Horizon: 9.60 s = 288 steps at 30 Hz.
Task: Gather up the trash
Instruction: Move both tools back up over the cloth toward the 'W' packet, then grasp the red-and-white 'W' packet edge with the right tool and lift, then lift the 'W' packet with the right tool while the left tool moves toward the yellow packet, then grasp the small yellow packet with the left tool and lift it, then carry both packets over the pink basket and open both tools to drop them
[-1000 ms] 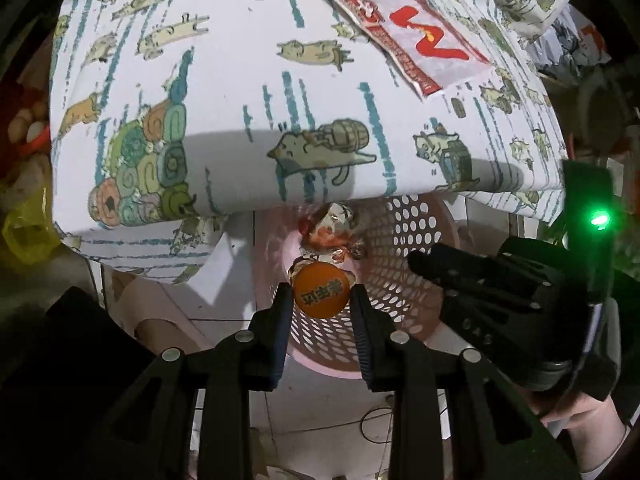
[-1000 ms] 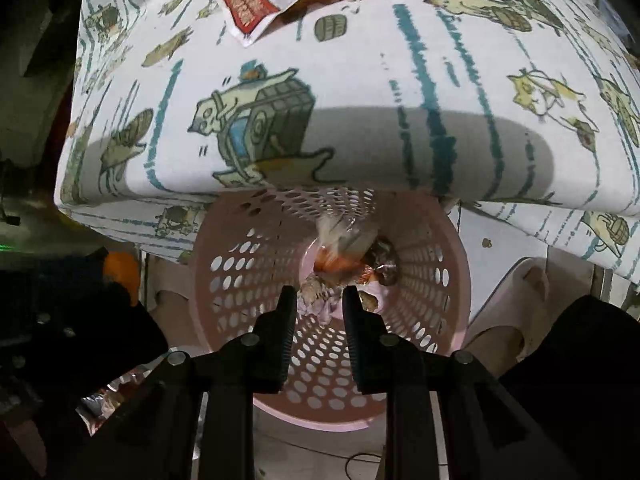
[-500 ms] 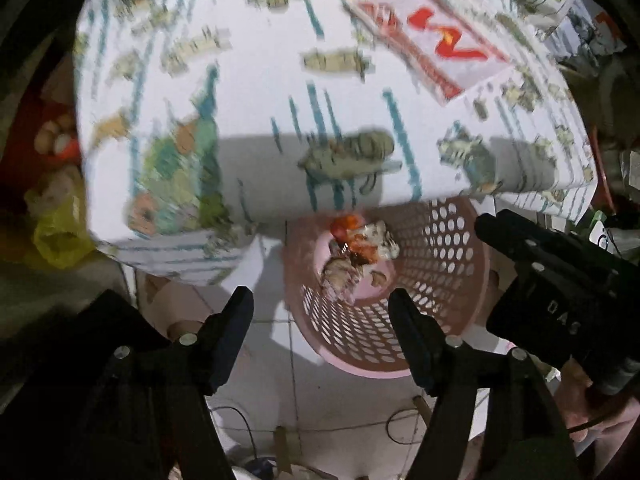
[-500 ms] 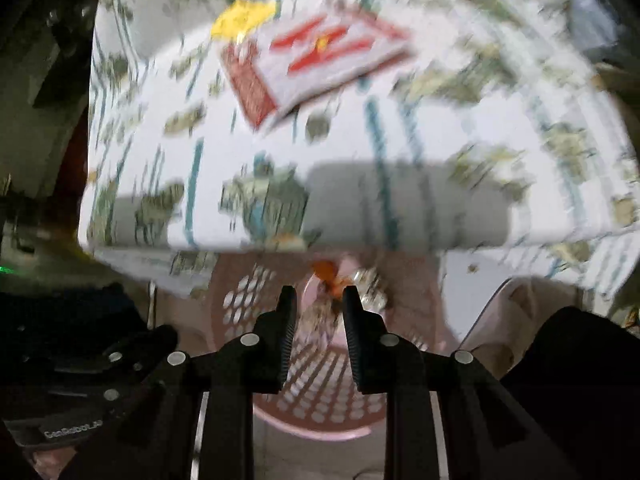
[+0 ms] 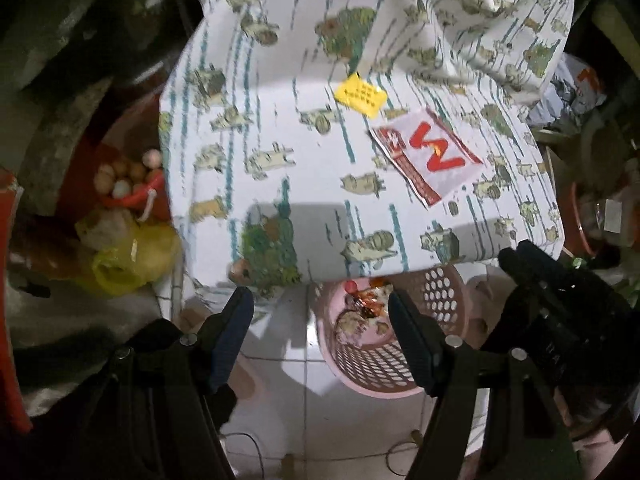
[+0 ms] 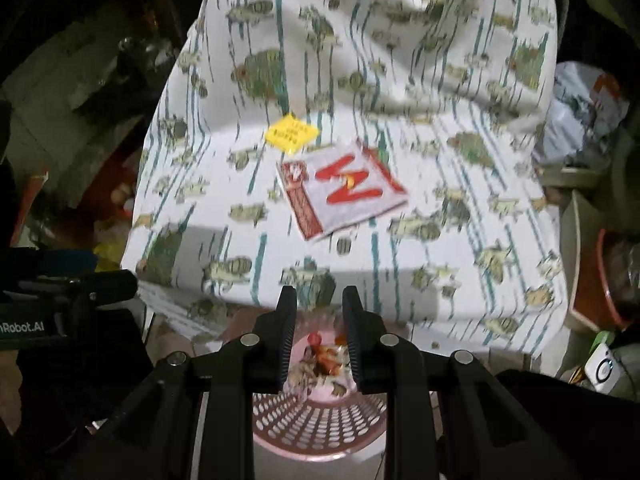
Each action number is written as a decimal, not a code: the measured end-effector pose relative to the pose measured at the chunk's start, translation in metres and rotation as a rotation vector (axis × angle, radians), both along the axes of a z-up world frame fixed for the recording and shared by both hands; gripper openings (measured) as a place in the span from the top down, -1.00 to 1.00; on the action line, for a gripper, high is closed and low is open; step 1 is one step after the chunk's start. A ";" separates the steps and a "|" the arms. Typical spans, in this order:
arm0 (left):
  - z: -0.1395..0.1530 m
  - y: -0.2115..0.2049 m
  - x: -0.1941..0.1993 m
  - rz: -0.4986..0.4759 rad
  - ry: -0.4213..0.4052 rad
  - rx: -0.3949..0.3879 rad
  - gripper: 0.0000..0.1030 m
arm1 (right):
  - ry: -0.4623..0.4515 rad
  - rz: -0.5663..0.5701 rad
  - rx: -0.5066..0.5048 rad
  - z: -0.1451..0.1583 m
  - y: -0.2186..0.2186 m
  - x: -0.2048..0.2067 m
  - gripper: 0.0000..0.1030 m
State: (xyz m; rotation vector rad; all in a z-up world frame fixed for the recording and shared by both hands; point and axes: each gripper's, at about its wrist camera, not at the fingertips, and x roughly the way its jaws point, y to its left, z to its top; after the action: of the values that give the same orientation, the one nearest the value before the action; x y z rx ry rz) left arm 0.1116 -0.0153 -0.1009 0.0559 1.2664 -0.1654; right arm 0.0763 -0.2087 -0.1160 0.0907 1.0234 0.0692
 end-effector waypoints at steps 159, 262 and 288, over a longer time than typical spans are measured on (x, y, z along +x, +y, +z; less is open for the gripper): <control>0.026 0.023 0.104 0.115 -0.120 0.024 -0.67 | 0.233 0.057 0.055 -0.006 -0.048 0.152 0.53; 0.064 -0.032 -0.043 -0.074 -0.311 -0.003 0.61 | -0.197 -0.110 0.150 0.107 -0.072 -0.005 0.98; -0.072 -0.027 -0.022 -0.023 0.077 -0.065 0.60 | 0.470 0.076 0.023 -0.111 0.000 -0.016 0.98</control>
State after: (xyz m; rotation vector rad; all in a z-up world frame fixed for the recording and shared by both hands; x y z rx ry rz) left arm 0.0897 -0.0427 -0.1725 0.0081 1.3365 -0.2305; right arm 0.0602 -0.2088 -0.2268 0.0912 1.4960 0.1331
